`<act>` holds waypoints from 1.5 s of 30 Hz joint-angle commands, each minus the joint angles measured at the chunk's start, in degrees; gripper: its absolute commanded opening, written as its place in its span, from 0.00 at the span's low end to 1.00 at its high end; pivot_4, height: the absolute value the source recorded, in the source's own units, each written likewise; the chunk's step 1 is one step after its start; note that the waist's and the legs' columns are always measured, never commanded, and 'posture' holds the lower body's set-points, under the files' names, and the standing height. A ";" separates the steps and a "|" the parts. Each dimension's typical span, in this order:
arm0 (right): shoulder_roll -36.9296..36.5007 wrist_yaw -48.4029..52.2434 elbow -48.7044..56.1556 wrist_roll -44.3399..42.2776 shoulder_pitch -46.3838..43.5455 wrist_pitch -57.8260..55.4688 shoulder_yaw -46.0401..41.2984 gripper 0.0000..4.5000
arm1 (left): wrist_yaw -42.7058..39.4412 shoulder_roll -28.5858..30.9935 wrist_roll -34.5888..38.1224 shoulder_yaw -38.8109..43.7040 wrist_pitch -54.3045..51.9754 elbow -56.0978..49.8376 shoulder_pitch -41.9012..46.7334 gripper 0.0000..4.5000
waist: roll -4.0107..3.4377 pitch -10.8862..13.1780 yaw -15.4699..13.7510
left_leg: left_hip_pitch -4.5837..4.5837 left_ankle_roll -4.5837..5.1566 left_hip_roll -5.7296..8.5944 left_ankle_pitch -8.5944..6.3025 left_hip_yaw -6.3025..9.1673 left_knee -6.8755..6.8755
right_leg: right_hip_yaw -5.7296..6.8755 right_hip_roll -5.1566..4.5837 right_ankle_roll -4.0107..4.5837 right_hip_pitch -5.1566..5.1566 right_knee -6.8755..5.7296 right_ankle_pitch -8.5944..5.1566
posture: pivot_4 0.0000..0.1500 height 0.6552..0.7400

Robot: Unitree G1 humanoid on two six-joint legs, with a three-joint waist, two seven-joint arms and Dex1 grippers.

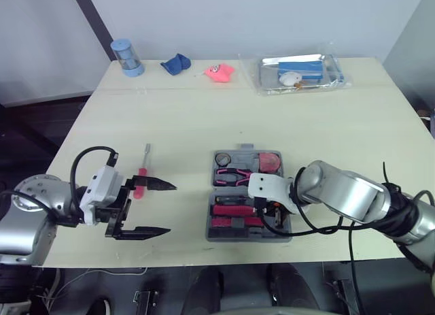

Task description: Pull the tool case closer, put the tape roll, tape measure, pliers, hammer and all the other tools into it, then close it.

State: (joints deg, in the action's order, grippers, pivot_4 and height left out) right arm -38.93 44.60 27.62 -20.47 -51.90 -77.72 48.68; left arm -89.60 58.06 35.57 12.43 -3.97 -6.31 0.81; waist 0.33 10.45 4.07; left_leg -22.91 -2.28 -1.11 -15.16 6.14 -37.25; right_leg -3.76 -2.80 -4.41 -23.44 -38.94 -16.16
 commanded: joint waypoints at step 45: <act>6.63 4.16 -9.64 5.25 15.87 35.95 -14.88 0.01 | -0.73 -0.40 0.54 1.02 -0.63 -2.32 0.41 1.00 | 0.12 -0.07 0.00 | 0.00 0.00 0.00 0.00 -0.05 -0.09 | -0.02 0.00 0.00 0.01 -0.07 0.01 | 1.00 1.00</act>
State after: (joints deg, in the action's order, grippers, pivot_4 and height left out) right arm -32.73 47.76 18.38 -16.16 -36.59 -45.90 34.97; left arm -89.49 57.80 35.58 12.50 -4.68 -7.72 0.93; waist 0.45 10.38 4.07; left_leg -22.89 -2.28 -1.11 -15.16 6.10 -37.33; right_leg -3.78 -2.79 -4.41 -23.43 -39.02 -16.15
